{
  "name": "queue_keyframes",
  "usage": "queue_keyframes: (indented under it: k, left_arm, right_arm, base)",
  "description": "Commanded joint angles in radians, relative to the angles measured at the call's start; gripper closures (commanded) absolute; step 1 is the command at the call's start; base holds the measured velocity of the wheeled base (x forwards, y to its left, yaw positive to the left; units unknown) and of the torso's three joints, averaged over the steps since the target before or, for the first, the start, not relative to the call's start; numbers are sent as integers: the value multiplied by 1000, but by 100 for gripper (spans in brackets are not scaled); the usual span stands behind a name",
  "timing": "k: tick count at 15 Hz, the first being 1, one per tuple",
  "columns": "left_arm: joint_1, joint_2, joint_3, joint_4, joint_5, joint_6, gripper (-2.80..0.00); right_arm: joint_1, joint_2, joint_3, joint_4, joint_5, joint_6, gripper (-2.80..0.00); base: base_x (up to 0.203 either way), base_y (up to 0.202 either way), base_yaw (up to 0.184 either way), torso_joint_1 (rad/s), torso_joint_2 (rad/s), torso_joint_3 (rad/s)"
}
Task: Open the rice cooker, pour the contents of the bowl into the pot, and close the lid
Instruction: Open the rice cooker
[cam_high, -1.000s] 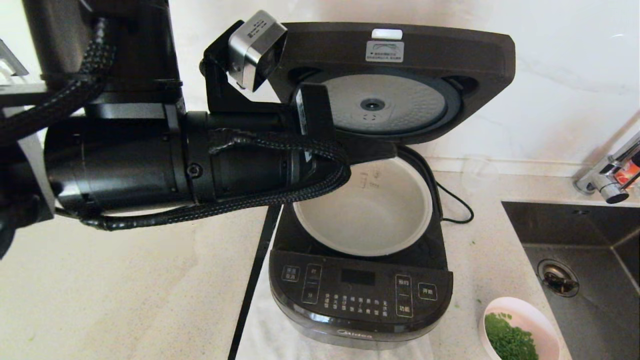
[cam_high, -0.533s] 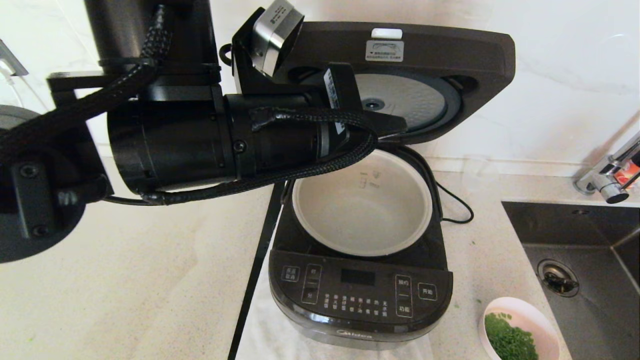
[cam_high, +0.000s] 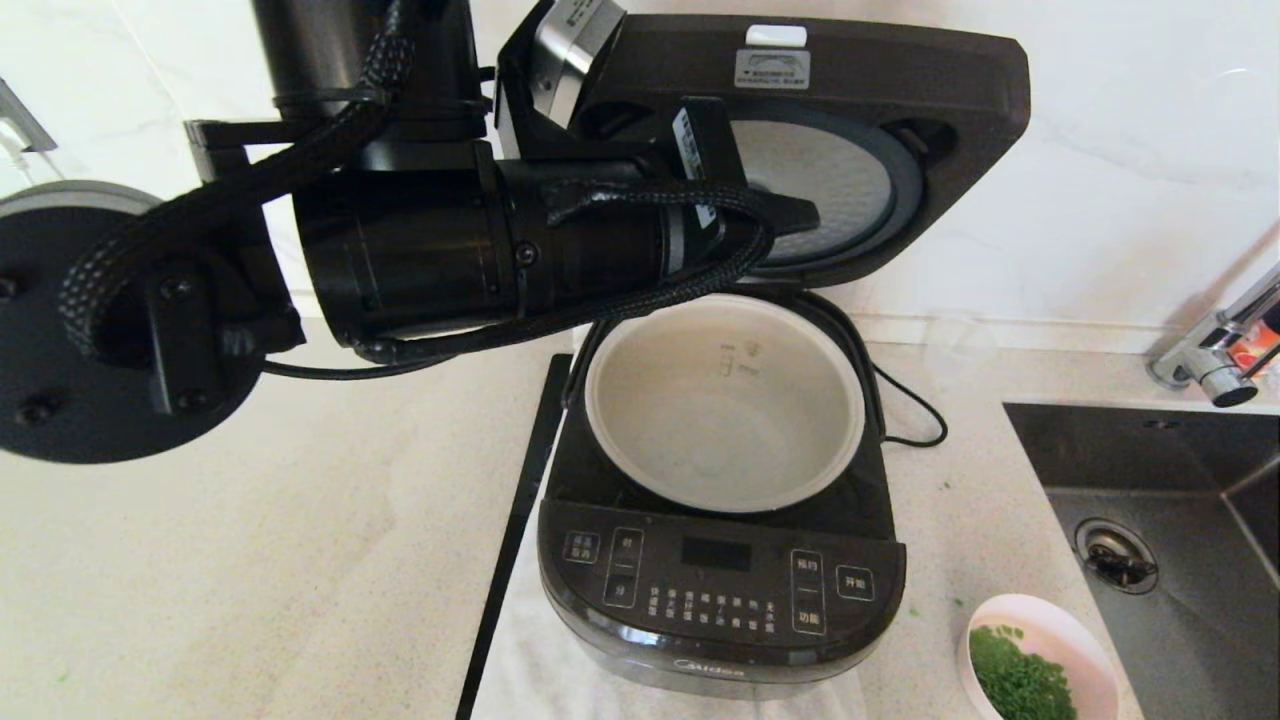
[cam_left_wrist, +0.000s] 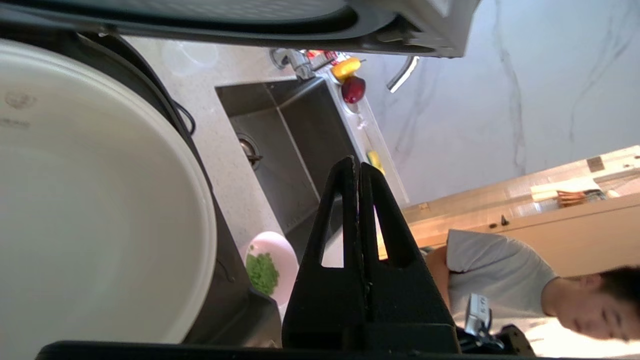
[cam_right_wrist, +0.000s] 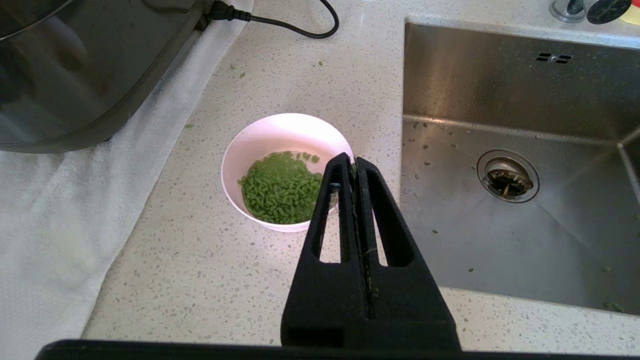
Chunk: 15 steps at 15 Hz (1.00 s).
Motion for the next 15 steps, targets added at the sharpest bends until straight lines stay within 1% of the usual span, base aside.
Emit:
queue_keyframes:
  k: [1, 8, 15]
  left_arm:
    - [9, 18, -21, -2, -1, -3, 0]
    - [9, 54, -93, 0, -2, -1, 0]
    - [10, 89, -135, -2, -2, 6, 0]
  right_arm:
    - [0, 0, 0, -1, 1, -1, 0]
    - [0, 0, 0, -1, 1, -1, 0]
    - [0, 0, 0, -1, 1, -1, 0]
  base:
    - [0, 0, 0, 0, 0, 0]
    - [0, 0, 0, 0, 0, 0]
    - [0, 0, 0, 0, 0, 0]
